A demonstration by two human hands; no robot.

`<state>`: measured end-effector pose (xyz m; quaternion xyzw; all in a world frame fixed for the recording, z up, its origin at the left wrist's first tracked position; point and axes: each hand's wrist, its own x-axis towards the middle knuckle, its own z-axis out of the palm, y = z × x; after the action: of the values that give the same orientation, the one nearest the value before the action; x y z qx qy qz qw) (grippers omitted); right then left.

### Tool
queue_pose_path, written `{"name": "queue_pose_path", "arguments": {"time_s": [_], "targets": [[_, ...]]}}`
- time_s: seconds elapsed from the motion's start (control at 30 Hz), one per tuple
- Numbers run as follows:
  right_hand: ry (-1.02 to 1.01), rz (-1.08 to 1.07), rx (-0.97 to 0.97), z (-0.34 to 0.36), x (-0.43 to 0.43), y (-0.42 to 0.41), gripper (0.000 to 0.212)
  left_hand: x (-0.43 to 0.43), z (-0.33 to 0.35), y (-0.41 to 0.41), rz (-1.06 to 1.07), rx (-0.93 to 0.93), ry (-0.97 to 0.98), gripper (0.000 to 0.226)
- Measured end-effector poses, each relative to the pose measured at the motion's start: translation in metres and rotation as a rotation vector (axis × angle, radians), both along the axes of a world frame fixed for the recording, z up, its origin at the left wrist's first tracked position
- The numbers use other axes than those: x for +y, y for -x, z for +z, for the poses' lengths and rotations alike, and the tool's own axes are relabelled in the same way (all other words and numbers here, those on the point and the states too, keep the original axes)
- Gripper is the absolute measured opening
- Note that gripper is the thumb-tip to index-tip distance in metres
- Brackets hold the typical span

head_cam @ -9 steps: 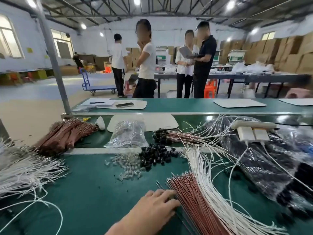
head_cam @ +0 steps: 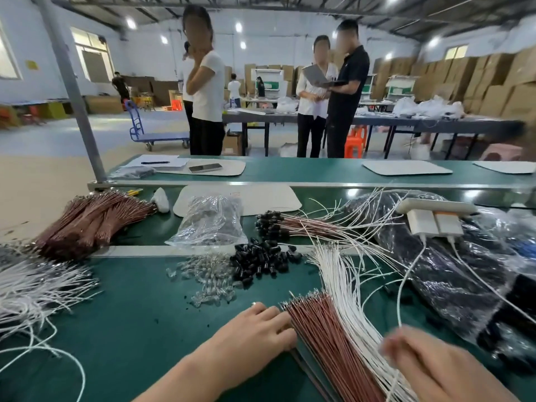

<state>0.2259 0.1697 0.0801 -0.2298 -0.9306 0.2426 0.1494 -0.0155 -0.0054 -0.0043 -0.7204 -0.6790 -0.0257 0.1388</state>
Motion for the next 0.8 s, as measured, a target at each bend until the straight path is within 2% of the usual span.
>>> {"name": "queue_pose_path", "arguments": {"time_s": [0.07, 0.13, 0.17, 0.3, 0.43, 0.53, 0.63, 0.7, 0.8], "targets": [[0.039, 0.077, 0.049, 0.007, -0.018, 0.051, 0.021, -0.002, 0.002, 0.005, -0.025, 0.047, -0.023, 0.015], [0.090, 0.119, 0.115, -0.001, -0.020, 0.103, 0.019, -0.006, 0.003, 0.007, -0.007, 0.056, -0.020, 0.003], [0.103, 0.099, 0.132, -0.008, -0.017, 0.128, 0.021, -0.010, 0.004, 0.009, 0.014, 0.043, -0.025, 0.004], [-0.046, 0.049, 0.008, -0.044, -0.005, 0.200, 0.031, -0.018, 0.006, 0.028, 0.103, 0.060, 0.030, 0.014], [-0.151, -0.019, -0.190, -0.071, 0.005, 0.231, 0.037, -0.017, 0.001, 0.038, 0.224, 0.083, -0.002, 0.016], [-0.250, -0.034, -0.188, -0.078, 0.005, 0.243, 0.034, -0.017, -0.005, 0.039, 0.272, 0.005, -0.096, 0.020], [-0.292, -0.014, -0.184, -0.078, 0.005, 0.248, 0.029, -0.021, -0.015, 0.037, 0.306, -0.061, -0.203, 0.009], [-0.241, -0.009, -0.143, -0.076, 0.007, 0.244, 0.023, -0.026, -0.019, 0.036, 0.354, -0.117, -0.274, 0.011], [0.043, -0.038, 0.124, -0.067, 0.015, 0.228, 0.015, -0.030, -0.016, 0.037, 0.439, -0.191, -0.418, 0.019]]}}
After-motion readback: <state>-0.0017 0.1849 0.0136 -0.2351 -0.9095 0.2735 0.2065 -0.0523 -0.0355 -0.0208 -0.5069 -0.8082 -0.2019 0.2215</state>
